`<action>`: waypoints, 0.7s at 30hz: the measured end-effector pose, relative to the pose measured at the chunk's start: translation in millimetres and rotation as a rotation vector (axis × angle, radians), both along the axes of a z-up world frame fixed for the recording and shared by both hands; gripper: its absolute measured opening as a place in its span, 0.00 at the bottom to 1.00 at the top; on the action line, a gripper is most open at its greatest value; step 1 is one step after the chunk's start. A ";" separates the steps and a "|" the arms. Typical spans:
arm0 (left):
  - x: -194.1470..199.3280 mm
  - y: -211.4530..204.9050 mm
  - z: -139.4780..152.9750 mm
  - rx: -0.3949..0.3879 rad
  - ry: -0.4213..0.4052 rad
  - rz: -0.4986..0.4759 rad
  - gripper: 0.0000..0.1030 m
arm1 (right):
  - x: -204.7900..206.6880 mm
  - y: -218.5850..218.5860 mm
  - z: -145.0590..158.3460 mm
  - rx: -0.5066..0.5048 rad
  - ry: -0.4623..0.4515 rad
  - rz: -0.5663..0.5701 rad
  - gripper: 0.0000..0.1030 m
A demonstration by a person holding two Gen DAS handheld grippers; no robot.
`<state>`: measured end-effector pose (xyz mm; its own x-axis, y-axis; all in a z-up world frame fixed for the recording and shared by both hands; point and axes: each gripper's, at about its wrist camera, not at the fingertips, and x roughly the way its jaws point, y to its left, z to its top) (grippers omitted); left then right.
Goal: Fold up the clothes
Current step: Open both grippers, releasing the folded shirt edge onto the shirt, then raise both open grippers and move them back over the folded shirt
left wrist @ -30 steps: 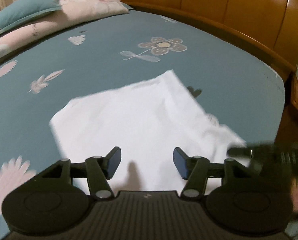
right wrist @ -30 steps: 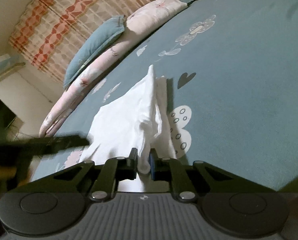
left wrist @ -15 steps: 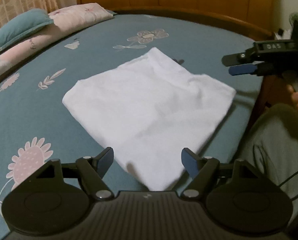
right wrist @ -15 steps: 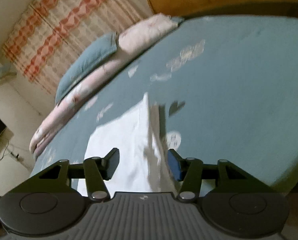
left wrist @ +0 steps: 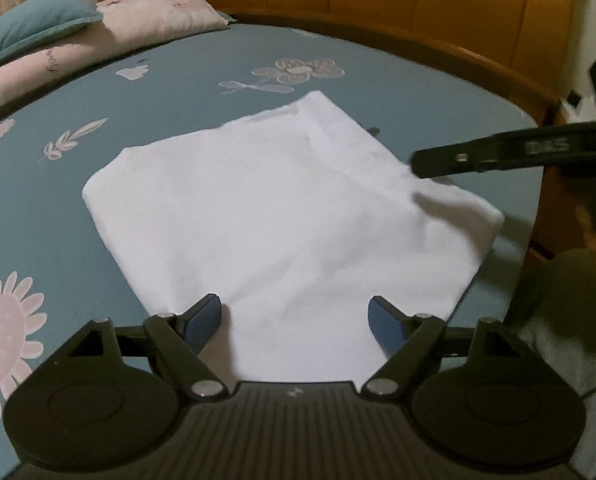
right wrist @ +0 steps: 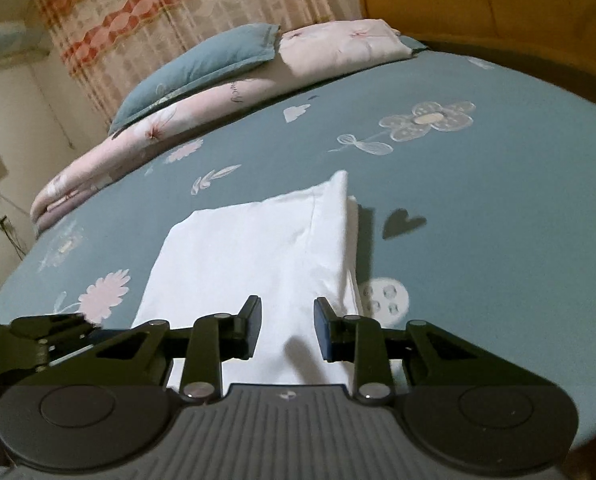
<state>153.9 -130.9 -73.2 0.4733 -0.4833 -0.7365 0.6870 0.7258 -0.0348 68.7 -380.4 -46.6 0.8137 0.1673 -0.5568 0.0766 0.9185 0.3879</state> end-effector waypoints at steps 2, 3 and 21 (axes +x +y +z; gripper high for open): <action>3.2 1.5 6.8 -0.011 -0.016 -0.007 0.79 | 15.2 -5.9 1.3 -0.012 -0.007 0.001 0.33; 8.8 0.5 10.2 -0.012 -0.027 -0.007 0.79 | 23.6 -9.6 2.0 -0.016 -0.010 0.002 0.33; 150.6 -0.7 -21.8 -0.102 0.080 0.206 0.80 | 97.0 -69.9 -41.3 0.107 0.017 0.044 0.38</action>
<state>304.5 -131.7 -95.0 0.5115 -0.4569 -0.7278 0.5173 0.8400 -0.1637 165.7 -450.2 -87.9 0.7946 0.2622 -0.5475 0.0443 0.8745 0.4830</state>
